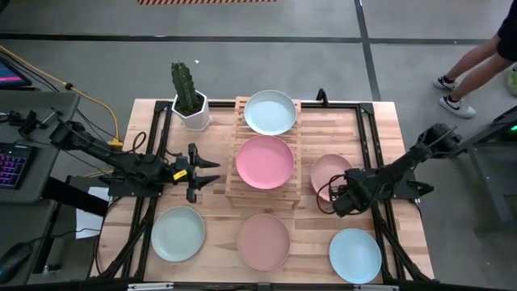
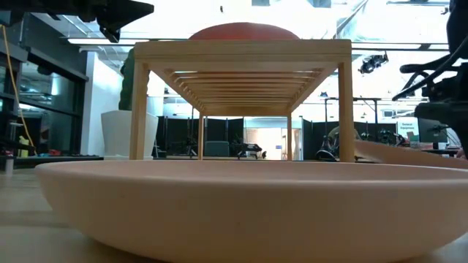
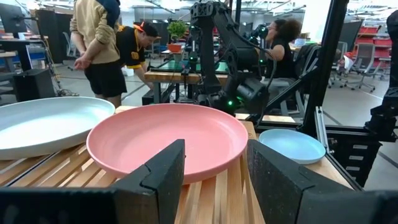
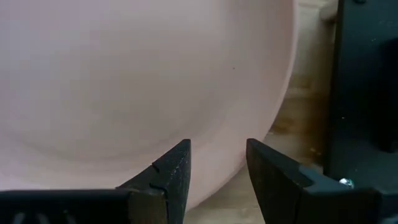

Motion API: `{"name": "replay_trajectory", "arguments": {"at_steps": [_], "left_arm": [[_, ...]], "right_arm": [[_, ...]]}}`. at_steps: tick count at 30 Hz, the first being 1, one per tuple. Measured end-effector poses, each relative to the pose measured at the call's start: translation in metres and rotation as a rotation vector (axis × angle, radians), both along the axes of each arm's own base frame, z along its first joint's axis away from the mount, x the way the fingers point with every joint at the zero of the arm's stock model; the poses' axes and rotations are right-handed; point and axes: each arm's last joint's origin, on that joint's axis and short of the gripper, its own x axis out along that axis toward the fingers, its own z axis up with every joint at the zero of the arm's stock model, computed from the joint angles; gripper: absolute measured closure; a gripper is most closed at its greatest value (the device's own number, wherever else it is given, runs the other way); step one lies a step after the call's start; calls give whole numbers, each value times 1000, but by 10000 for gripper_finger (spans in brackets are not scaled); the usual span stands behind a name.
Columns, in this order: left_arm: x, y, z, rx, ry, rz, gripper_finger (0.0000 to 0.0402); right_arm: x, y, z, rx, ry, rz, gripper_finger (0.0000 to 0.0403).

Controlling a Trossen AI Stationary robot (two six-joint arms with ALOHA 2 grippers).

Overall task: Place and stack plates onto a shelf
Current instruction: Stack the light brown plate on the pink plate on the shelf

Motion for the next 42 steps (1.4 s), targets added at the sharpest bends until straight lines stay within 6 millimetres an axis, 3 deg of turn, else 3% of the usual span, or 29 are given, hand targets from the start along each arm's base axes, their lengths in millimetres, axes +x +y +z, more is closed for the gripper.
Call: {"name": "replay_trajectory", "arguments": {"at_steps": [12, 24, 37, 42], "left_arm": [[0, 0, 0, 0, 0, 0, 241], [0, 0, 0, 0, 0, 0, 241], [0, 0, 0, 0, 0, 0, 241], [0, 0, 0, -1, 0, 0, 241]], "right_arm": [[5, -1, 19, -97, -58, -19, 254], [6, 8, -4, -141, 106, -153, 254], [16, 11, -21, -229, 65, -157, 255], [17, 8, -28, -263, 107, -161, 312]]}}
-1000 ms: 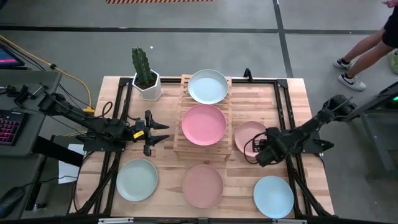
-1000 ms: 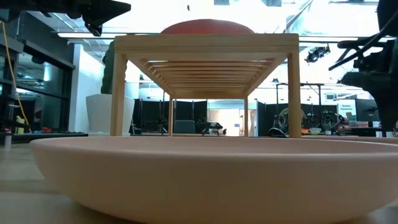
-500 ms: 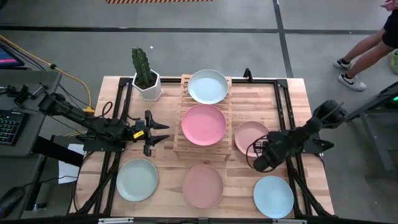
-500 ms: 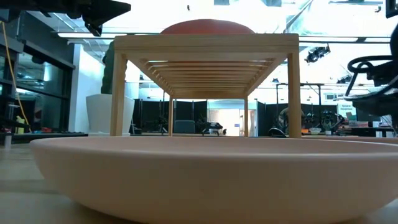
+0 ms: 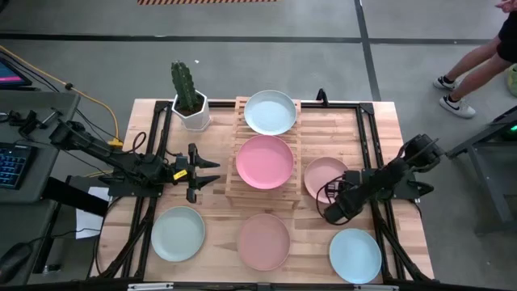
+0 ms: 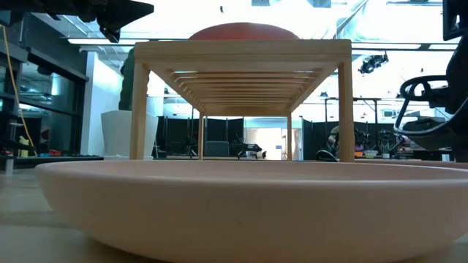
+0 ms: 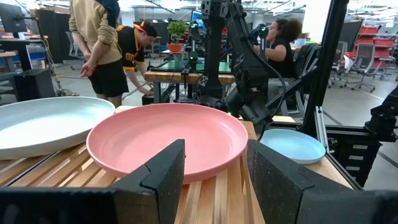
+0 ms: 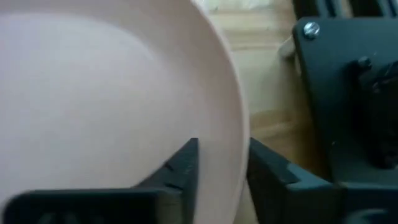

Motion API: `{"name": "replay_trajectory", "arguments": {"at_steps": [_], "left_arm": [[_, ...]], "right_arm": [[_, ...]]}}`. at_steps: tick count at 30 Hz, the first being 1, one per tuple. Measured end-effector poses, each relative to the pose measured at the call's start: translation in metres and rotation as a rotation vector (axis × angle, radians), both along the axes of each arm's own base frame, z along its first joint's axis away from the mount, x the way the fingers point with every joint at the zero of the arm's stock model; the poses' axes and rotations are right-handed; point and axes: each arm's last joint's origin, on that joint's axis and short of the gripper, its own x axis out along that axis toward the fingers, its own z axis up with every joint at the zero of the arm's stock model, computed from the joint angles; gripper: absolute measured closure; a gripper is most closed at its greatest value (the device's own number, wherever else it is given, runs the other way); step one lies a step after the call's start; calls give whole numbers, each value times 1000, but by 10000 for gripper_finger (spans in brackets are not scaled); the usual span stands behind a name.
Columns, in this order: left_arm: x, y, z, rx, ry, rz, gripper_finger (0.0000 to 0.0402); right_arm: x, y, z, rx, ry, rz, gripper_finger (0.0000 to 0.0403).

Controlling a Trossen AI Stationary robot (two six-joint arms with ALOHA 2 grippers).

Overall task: Place and stack plates onto a shelf
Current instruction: Stack the light brown plate on the pink plate on the shelf

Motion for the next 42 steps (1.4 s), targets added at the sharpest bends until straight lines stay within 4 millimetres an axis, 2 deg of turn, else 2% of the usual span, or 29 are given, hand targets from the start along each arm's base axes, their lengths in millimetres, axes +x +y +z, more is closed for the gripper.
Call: {"name": "replay_trajectory", "arguments": {"at_steps": [3, 4, 8, 11, 22, 25, 30, 33, 36, 42], "left_arm": [[0, 0, 0, 0, 0, 0, 241], [0, 0, 0, 0, 0, 0, 241], [0, 0, 0, -1, 0, 0, 241], [0, 0, 0, -1, 0, 0, 241], [0, 0, 0, -1, 0, 0, 241], [0, 0, 0, -1, 0, 0, 241], [0, 0, 0, 0, 0, 0, 241], [0, 0, 0, 0, 0, 0, 241], [0, 0, 0, -2, -3, 0, 241], [0, 0, 0, -3, -4, -1, 241]], "right_arm": [[-1, -1, -1, -28, 15, 1, 379], [-1, -1, -1, -38, 16, 6, 389], [-2, -3, 12, -51, 29, 6, 385], [-4, -4, 21, -50, -30, 23, 399], [-5, -6, 52, -89, -202, 129, 403], [-6, -7, 69, -116, -168, 149, 402], [-5, -7, 110, -151, -113, 170, 403], [-3, -13, 126, -192, -214, 265, 403], [-2, -20, 137, -239, -267, 277, 403], [-1, -47, 155, -301, -254, 294, 403]]}}
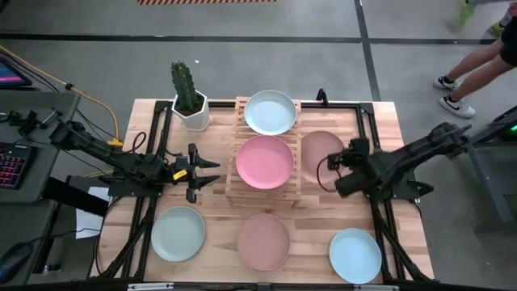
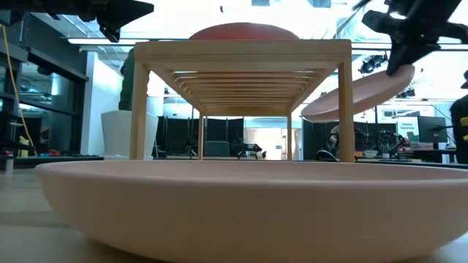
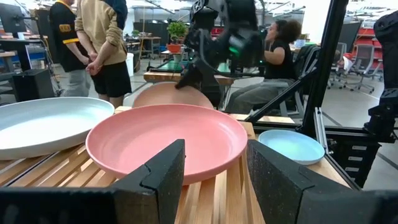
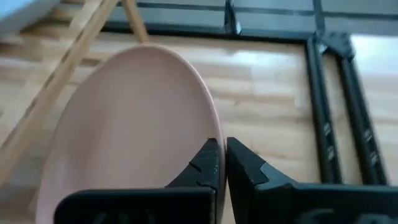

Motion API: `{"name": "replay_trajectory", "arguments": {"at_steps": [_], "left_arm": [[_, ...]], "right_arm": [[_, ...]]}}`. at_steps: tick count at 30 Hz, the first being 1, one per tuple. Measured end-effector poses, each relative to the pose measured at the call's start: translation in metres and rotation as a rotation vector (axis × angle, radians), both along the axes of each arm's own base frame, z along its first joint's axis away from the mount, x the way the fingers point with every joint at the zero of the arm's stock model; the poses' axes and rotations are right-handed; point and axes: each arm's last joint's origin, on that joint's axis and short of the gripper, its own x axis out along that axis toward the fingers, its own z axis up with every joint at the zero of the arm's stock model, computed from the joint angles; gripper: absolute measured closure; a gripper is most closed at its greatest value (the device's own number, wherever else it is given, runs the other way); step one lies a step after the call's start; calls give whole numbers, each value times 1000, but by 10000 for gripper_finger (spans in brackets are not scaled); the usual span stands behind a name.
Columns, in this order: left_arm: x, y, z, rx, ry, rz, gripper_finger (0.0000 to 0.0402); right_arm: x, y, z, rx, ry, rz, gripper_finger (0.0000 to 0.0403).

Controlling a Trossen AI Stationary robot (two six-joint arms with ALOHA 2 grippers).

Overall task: Place and stack plates onto a shelf
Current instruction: Stack the light brown plate on the pink plate on the shelf

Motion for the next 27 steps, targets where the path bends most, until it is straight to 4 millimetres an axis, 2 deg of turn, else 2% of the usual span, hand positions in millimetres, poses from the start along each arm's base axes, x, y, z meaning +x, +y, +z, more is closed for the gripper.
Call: {"name": "replay_trajectory", "arguments": {"at_steps": [8, 15, 18, 22, 27], "left_arm": [[0, 0, 0, -1, -2, 0, 241], [0, 0, 0, 0, -2, 0, 241], [0, 0, 0, 0, -1, 1, 241], [0, 0, 0, 0, -1, 1, 241], [0, 0, 0, 0, -2, 1, 241]], "right_arm": [[8, -43, 24, -93, 117, -57, 403], [10, -72, 71, -253, 130, -97, 403], [12, -73, 97, -290, 84, -58, 403], [23, -63, 127, -309, -17, 96, 403], [48, -43, 140, -283, -130, 340, 403]]}}
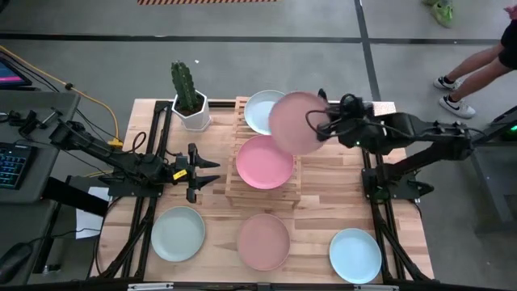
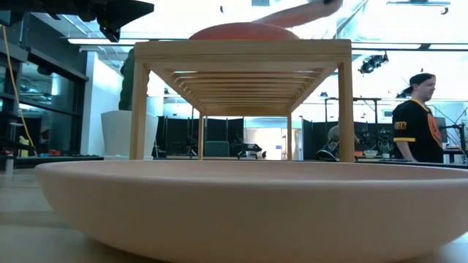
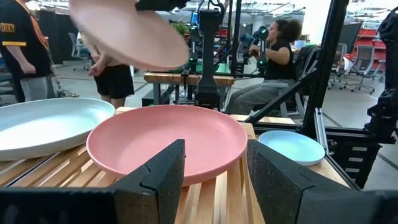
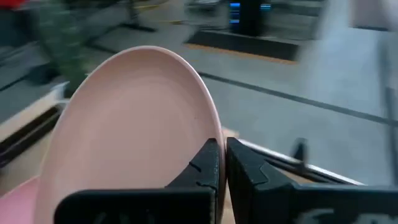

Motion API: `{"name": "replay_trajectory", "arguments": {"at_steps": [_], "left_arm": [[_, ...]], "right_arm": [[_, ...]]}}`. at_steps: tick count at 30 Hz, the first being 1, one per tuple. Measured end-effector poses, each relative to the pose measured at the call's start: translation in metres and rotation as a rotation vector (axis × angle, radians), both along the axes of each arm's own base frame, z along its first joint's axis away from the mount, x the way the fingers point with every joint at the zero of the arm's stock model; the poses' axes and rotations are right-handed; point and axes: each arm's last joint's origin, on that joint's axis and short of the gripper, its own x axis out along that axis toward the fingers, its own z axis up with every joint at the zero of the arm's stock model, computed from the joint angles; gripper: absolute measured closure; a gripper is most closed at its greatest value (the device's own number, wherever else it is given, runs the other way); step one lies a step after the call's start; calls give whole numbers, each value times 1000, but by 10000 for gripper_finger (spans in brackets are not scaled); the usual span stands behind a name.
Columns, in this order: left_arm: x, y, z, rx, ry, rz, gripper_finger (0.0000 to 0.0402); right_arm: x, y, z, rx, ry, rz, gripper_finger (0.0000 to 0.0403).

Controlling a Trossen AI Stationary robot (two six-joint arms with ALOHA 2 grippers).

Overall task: Place and stack plates onto a shelf
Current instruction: Stack the light brown plate on the pink plate on the shelf

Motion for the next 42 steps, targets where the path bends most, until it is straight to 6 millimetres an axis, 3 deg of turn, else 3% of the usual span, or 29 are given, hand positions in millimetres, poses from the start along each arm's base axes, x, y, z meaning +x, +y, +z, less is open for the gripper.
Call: {"name": "replay_trajectory", "arguments": {"at_steps": [7, 13, 42], "left_arm": [[0, 0, 0, 0, -1, 0, 241], [0, 0, 0, 0, -2, 0, 241], [0, 0, 0, 0, -2, 0, 241]], "right_arm": [[48, 22, -25, 16, 70, 111, 403], [82, 27, -49, 37, 129, 137, 403], [95, 29, -56, 129, 131, 235, 402]]}}
